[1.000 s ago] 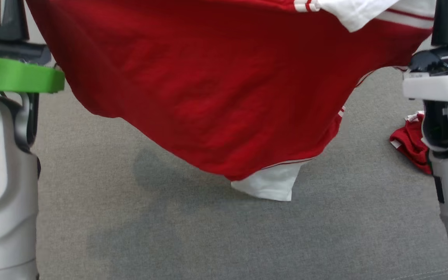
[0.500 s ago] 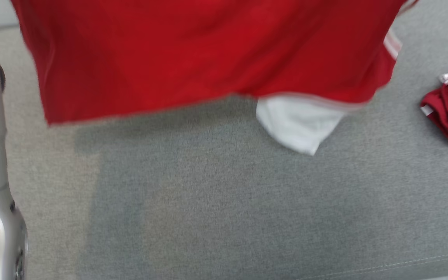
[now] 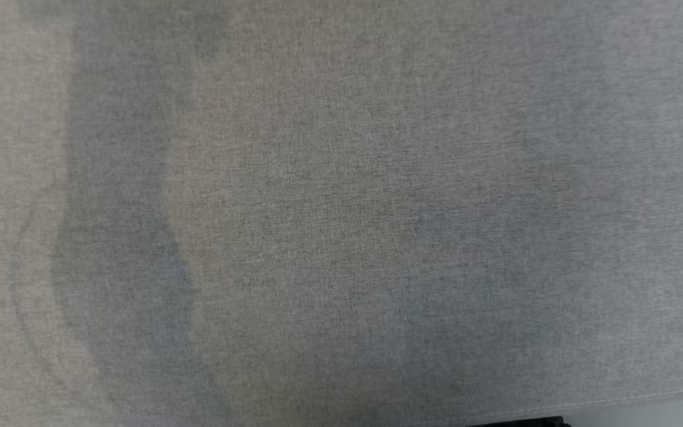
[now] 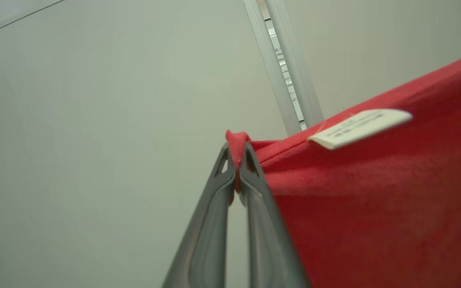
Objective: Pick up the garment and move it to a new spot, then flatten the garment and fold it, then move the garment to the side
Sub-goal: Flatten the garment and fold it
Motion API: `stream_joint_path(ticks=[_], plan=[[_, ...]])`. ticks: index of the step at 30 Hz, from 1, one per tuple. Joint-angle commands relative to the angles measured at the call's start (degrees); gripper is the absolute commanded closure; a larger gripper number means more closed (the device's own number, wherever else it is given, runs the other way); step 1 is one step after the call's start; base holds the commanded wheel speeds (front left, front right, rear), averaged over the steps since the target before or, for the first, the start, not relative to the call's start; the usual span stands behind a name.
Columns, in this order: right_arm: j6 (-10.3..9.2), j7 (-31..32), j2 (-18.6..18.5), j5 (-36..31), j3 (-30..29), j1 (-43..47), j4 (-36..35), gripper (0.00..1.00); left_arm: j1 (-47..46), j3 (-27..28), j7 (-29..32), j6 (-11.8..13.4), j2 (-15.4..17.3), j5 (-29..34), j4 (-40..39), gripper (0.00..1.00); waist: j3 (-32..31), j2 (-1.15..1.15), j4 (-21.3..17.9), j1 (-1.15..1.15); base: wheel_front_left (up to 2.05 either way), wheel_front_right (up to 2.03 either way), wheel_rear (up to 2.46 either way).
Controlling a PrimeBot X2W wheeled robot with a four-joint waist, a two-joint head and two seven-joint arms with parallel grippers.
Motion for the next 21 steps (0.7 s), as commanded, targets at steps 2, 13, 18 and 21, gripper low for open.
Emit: stream_joint_path(ticks=[2, 13, 18, 21], plan=[[-0.10, -0.1, 0.3, 0.7, -0.5, 4.2, -0.7, 1.00, 4.1, 0.4, 0.0, 0.3, 0.4, -1.0, 1.0, 1.00, 5.7, 0.00, 0.8, -0.03, 0.00, 0.00, 0.00], [-0.13, -0.2, 5.1, 8.7, -3.7, 34.3, -9.4, 1.00, 30.1, 5.5, -0.1, 2.5, -2.7, -5.4, -3.0, 1.00, 3.4, 0.00, -1.5, -0.03, 0.00, 0.00, 0.00], [-0.13, -0.2, 7.6, 11.2, -1.9, 46.9, -10.2, 1.00, 41.4, 8.4, -0.1, 2.1, -5.6, -6.3, -4.1, 1.00, -0.8, 0.00, -2.5, -0.03, 0.00, 0.00, 0.00], [-0.13, -0.2, 8.5, 11.8, -1.1, 52.4, -9.9, 1.00, 46.5, 9.4, -0.1, 1.6, -7.1, -6.2, -3.9, 1.00, -3.5, 0.00, -2.7, -0.03, 0.00, 0.00, 0.00]])
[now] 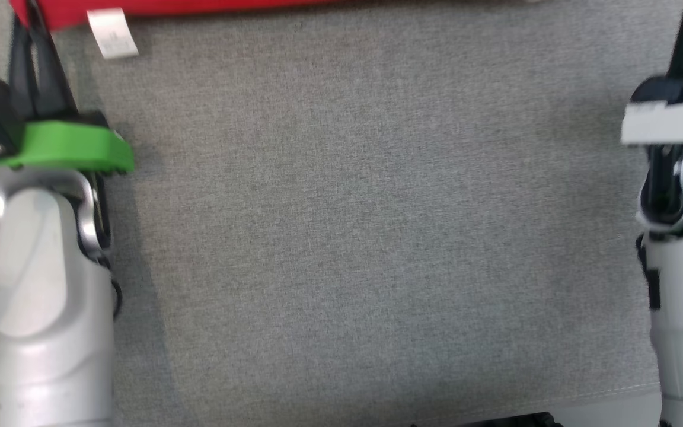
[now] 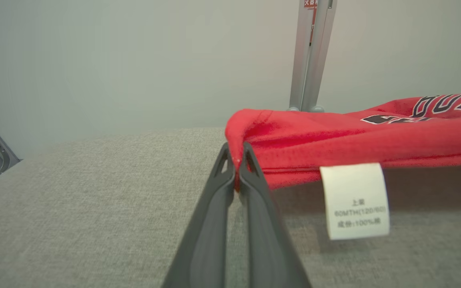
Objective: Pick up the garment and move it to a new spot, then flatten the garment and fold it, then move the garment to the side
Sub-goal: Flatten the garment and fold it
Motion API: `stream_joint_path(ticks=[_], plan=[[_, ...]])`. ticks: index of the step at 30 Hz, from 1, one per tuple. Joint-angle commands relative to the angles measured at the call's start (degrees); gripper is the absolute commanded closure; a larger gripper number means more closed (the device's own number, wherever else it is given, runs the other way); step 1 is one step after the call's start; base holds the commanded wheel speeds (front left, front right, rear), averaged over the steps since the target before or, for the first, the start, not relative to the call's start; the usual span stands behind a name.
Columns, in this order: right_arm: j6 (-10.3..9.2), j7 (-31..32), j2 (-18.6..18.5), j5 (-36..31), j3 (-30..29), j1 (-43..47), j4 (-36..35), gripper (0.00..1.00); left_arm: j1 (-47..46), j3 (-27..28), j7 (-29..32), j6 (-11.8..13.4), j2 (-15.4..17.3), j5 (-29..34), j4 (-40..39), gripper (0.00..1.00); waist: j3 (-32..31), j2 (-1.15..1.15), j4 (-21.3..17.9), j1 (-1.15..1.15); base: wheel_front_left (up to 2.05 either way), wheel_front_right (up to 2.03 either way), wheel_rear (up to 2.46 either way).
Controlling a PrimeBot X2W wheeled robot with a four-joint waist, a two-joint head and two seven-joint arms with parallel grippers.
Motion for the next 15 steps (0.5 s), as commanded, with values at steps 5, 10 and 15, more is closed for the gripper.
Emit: stream_joint_path(ticks=[5, 10, 15], plan=[[-0.16, -0.2, 0.8, 1.4, -0.6, 8.5, 1.7, 1.00, 7.6, 1.9, 0.0, -1.1, -1.2, 0.7, 0.5, 1.00, -8.2, 0.00, -0.7, 0.00, 0.00, 0.00, 0.00], [-0.17, -0.2, 1.2, 1.6, 0.5, 15.1, 3.1, 1.00, 13.2, 3.2, 0.0, -1.5, -2.2, 1.0, 1.2, 1.00, -13.2, 0.00, -0.7, 0.00, 0.00, 0.00, 0.00], [-0.16, -0.2, 1.9, 2.0, 1.7, 21.8, 4.7, 1.00, 18.9, 3.3, 0.0, -2.2, -2.7, 1.6, 2.4, 1.00, -18.8, 0.00, -1.1, 0.00, 0.00, 0.00, 0.00]])
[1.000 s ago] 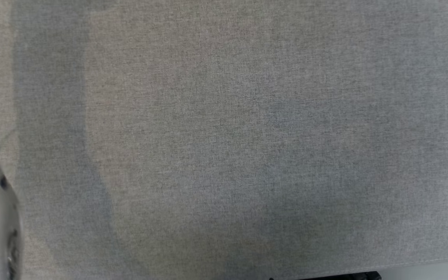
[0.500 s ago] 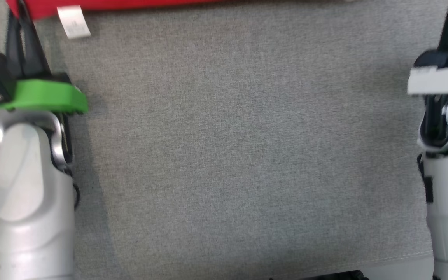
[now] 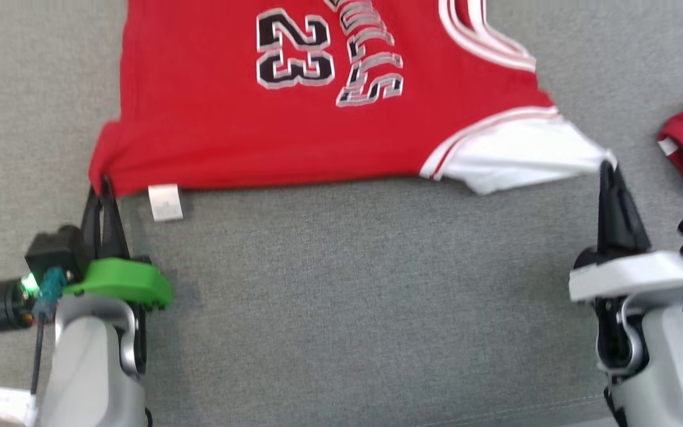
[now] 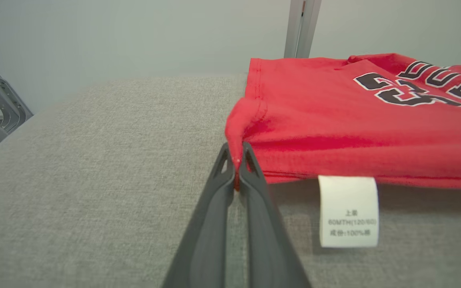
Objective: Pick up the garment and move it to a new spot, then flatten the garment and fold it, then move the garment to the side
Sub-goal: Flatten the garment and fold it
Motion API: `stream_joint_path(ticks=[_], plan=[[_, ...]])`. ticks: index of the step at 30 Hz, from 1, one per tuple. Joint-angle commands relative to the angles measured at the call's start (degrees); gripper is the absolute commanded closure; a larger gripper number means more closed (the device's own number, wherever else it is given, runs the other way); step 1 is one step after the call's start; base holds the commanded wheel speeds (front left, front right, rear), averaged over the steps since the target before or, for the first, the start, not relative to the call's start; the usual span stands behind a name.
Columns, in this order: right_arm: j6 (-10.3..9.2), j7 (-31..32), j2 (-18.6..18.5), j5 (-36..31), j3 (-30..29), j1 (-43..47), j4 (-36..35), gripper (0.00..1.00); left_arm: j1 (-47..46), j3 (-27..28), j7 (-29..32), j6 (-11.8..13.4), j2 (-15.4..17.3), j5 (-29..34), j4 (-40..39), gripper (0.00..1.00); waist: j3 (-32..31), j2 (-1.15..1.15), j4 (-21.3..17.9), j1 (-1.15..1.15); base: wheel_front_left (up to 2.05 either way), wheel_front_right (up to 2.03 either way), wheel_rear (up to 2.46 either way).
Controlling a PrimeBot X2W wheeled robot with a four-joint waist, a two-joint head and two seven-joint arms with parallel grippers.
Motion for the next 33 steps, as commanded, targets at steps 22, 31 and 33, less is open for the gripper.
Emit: stream_joint_path(ticks=[22, 31, 33], plan=[[-0.16, -0.2, -0.7, 1.5, 3.5, 20.7, 0.7, 1.00, 27.5, -2.7, 0.0, 3.7, -0.1, -6.0, -3.3, 1.00, -22.2, 0.00, -1.3, 0.01, 0.00, 0.00, 0.00], [-0.15, -0.2, -1.0, 2.5, 4.6, 23.1, -0.1, 1.00, 30.2, -4.1, 0.0, 4.5, -0.1, -6.8, -3.9, 1.00, -23.0, 0.00, -0.7, 0.01, 0.00, 0.00, 0.00], [-0.14, -0.2, -1.0, 2.5, 4.5, 23.3, -0.2, 1.00, 30.0, -4.3, 0.0, 4.3, -0.1, -6.7, -3.7, 1.00, -22.7, 0.00, -0.4, 0.01, 0.00, 0.00, 0.00]])
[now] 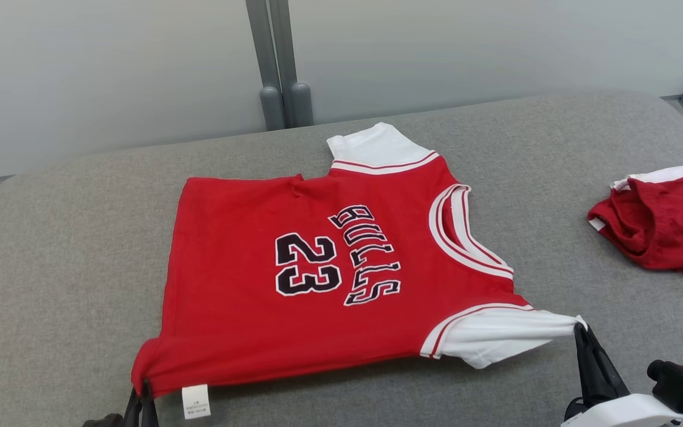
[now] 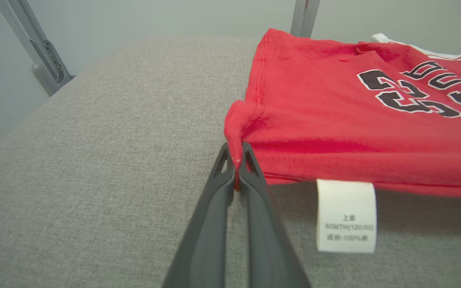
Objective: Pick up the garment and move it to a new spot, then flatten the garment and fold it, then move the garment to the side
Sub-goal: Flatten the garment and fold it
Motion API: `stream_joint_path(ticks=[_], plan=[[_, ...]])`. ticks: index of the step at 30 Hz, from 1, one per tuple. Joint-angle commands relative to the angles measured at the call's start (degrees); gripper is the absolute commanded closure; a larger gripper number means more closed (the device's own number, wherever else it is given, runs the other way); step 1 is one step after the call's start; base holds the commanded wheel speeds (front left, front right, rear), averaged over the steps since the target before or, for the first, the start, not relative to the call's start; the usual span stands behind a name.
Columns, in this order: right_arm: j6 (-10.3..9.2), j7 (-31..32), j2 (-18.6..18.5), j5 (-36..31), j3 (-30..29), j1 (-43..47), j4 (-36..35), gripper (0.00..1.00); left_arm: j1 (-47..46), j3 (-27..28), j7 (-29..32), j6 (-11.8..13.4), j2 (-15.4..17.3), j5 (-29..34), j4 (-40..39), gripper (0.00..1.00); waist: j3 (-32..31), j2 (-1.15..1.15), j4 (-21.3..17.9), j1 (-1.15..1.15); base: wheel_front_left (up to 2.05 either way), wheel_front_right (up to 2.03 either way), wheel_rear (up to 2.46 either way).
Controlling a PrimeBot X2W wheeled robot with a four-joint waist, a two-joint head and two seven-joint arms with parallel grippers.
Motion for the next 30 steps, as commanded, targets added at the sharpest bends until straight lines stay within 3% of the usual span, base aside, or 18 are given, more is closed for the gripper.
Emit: stream_joint_path(ticks=[1, 11, 30], plan=[[-0.12, -0.2, -0.3, 0.2, -0.4, 0.5, -0.2, 1.00, 0.2, 0.1, 0.0, 0.1, 0.5, 0.2, 0.0, 1.00, 0.4, 0.00, 0.2, 0.01, 0.00, 0.00, 0.00], [-0.11, -0.2, 0.8, -0.8, -0.5, -6.2, 1.0, 1.00, -6.6, -2.8, 0.0, -0.3, 0.4, 0.8, 0.0, 1.00, 4.8, 0.00, 1.1, 0.01, 0.00, 0.00, 0.00], [-0.10, -0.2, -0.3, -6.1, 0.3, -28.2, 12.1, 1.00, -26.3, -6.1, 0.0, -1.3, 0.4, 3.5, 6.4, 1.00, 18.5, 0.00, 3.1, 0.01, 0.00, 0.00, 0.00]])
